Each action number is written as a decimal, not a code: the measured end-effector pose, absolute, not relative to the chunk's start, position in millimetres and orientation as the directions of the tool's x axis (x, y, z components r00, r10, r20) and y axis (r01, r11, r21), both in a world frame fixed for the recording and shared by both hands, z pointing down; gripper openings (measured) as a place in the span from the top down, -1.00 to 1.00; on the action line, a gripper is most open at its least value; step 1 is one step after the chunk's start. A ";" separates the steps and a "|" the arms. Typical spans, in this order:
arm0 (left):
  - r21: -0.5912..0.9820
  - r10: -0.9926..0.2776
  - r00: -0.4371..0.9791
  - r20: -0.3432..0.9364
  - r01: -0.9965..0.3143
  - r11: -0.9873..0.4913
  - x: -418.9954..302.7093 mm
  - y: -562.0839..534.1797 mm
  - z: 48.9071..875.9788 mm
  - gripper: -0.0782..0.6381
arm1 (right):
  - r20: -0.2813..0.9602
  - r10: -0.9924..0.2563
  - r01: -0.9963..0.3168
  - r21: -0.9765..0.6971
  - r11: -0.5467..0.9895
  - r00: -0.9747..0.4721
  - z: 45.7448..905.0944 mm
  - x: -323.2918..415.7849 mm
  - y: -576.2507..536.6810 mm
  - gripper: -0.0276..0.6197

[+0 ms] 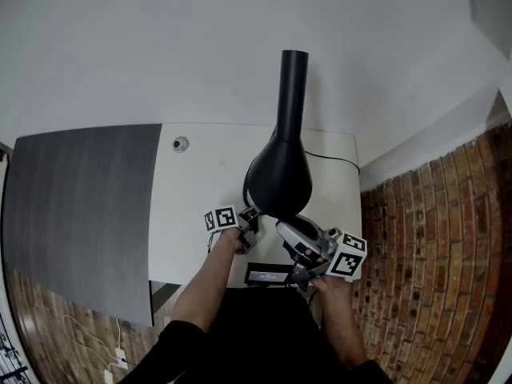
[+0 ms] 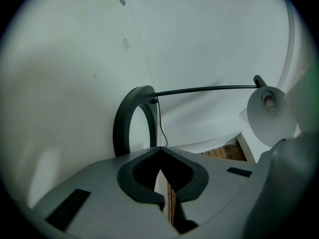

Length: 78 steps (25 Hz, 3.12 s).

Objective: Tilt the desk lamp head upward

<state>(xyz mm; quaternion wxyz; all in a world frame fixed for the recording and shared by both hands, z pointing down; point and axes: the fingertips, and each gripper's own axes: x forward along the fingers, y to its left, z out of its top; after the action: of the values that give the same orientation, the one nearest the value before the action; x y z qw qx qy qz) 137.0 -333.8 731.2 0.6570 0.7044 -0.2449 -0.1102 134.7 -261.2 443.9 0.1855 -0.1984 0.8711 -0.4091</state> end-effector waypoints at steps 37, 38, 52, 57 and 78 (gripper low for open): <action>0.981 -0.490 0.857 0.161 -0.194 -0.017 137.2 -332.7 732.1 0.75 | -0.327 -0.419 -0.150 -0.609 0.779 -0.847 326.4 133.8 -217.4 0.56; 0.981 -0.490 0.857 0.160 -0.194 -0.018 137.3 -332.8 731.9 0.75 | -0.334 -0.419 -0.143 -0.613 0.777 -0.844 326.7 134.1 -217.4 0.56; 0.983 -0.488 0.860 0.152 -0.184 -0.019 138.0 -333.7 730.6 0.75 | -0.328 -0.422 -0.163 -0.595 0.787 -0.845 321.4 128.8 -222.0 0.56; 0.982 -0.489 0.859 0.153 -0.185 -0.017 138.1 -334.0 730.9 0.75 | -0.385 -0.400 -0.132 -0.562 0.816 -0.832 295.4 129.8 -223.0 0.56; 0.982 -0.490 0.858 0.158 -0.190 -0.016 137.4 -333.8 731.9 0.75 | -0.433 -0.384 -0.137 -0.500 0.855 -0.816 254.5 128.7 -232.0 0.56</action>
<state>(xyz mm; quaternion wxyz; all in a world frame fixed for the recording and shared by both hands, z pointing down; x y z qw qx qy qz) 137.4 -333.8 731.9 0.6584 0.7037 -0.2415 -0.1137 128.7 -232.0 254.5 0.2689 -0.1410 0.9248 -0.2291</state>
